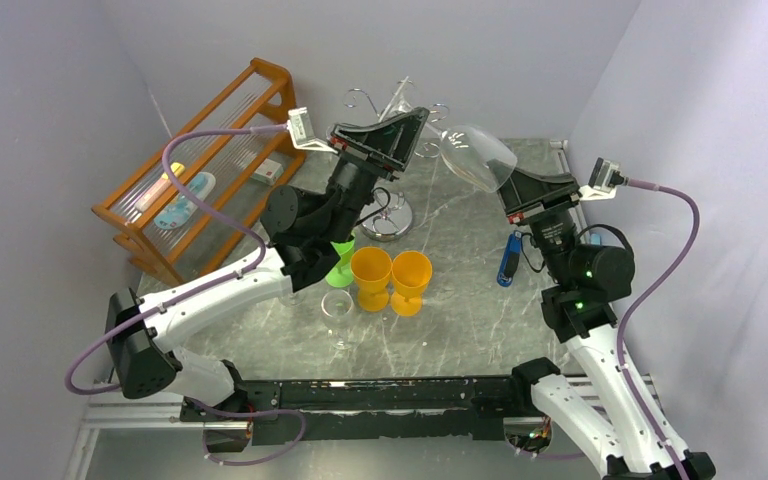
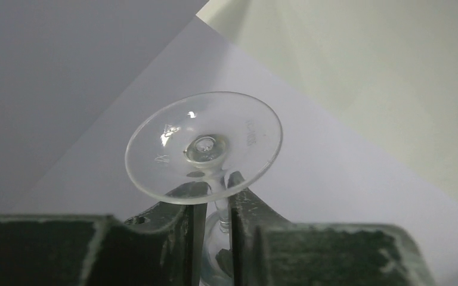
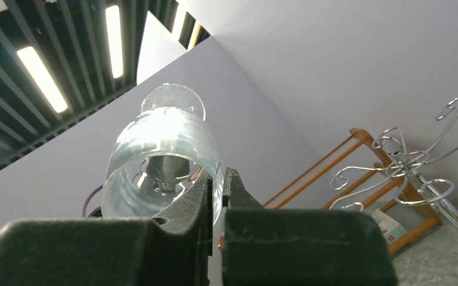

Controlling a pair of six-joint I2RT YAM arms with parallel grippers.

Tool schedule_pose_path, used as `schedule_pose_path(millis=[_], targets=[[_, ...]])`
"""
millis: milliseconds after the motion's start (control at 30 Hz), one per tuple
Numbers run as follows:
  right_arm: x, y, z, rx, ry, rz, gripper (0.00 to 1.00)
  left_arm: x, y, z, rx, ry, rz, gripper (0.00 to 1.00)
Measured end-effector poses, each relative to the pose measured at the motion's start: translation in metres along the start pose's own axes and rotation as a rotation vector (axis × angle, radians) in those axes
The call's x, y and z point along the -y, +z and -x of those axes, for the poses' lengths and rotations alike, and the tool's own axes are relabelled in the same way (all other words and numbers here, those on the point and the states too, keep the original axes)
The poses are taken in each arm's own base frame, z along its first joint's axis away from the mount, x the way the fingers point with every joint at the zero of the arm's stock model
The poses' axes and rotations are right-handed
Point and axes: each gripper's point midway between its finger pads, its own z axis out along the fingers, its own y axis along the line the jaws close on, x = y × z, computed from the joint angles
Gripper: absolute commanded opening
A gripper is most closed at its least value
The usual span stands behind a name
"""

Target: Place the wine glass upside down on the wine glass rack

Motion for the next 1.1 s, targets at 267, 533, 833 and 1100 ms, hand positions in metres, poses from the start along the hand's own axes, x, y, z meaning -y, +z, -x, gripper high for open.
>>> schedule_pose_path(millis=[267, 533, 833, 1100], targets=[[-0.001, -0.004, -0.005, -0.028, -0.009, 0.002, 0.28, 0.006, 0.0, 0.002, 0.026, 0.005, -0.014, 0.05], [0.019, -0.027, -0.022, -0.089, -0.032, -0.089, 0.59, -0.006, -0.001, 0.01, 0.052, 0.119, 0.019, 0.05], [0.038, -0.064, -0.023, -0.121, -0.164, -0.238, 0.71, 0.005, -0.009, 0.021, 0.026, 0.269, -0.017, 0.05], [0.056, -0.083, 0.004, -0.143, -0.407, -0.452, 0.77, 0.011, -0.025, 0.002, -0.159, 0.401, -0.07, 0.05]])
